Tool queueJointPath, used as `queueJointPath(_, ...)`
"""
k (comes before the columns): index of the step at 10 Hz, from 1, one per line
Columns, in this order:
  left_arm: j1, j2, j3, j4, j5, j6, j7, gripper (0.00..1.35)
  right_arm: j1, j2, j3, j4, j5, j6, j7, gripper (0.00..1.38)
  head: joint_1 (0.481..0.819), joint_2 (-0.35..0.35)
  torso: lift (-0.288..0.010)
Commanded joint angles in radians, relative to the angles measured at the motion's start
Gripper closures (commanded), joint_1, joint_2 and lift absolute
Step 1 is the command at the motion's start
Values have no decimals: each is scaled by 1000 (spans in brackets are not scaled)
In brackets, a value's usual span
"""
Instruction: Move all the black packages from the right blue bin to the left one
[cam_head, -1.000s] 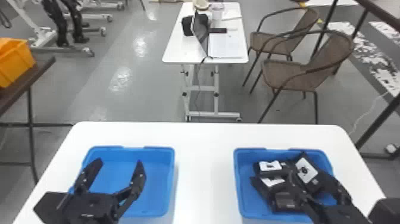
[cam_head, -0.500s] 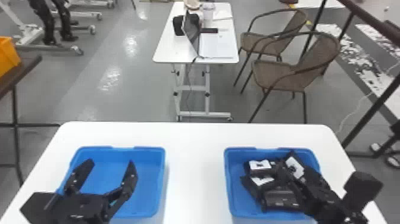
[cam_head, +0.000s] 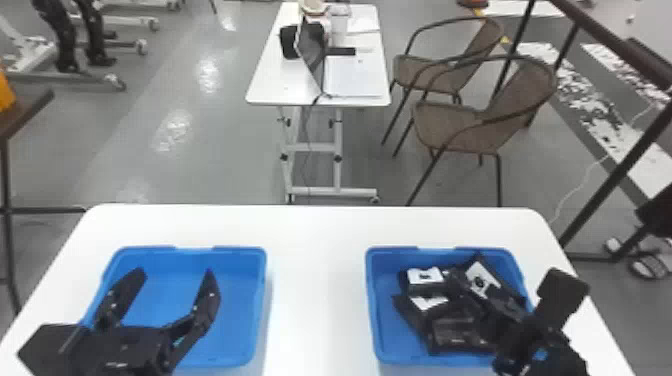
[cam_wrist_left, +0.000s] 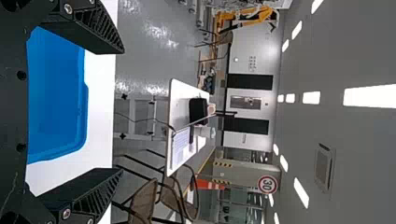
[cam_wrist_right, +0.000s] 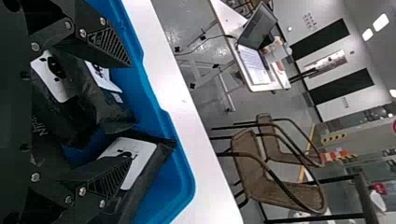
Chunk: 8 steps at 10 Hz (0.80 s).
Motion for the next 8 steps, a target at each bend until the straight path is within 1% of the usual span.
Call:
queueJointPath(1,-1,0,-1,5,3,0,0,117,-34,1,1,57,-10,17,0,335,695,-29,-43)
queueJointPath(3,-9,1,-1,9,7,-1,-5,117,-75,1,13,94,-16,33,0,360,695,-21,-43)
queueJointPath(4,-12,4,-1,12,8,-1,-9,117,-95,1,18,112,-31,45,0,659,695,-14,-43)
queueJointPath(5,-15,6,-2,14,13,-1,-11,117,-112,-3,21,137,-45,57,10,889,695,-11,-43)
queueJointPath(6,-15,6,-2,15,13,-3,-11,117,-121,-18,35,147,-42,74,11,964,695,-1,-43)
queueJointPath(7,-15,6,-2,17,13,-4,-11,117,-121,-21,44,163,-51,74,10,1302,695,5,-43)
queueJointPath(8,-15,6,-2,19,16,-7,-12,117,-117,-14,42,164,-62,74,10,1279,695,10,-43)
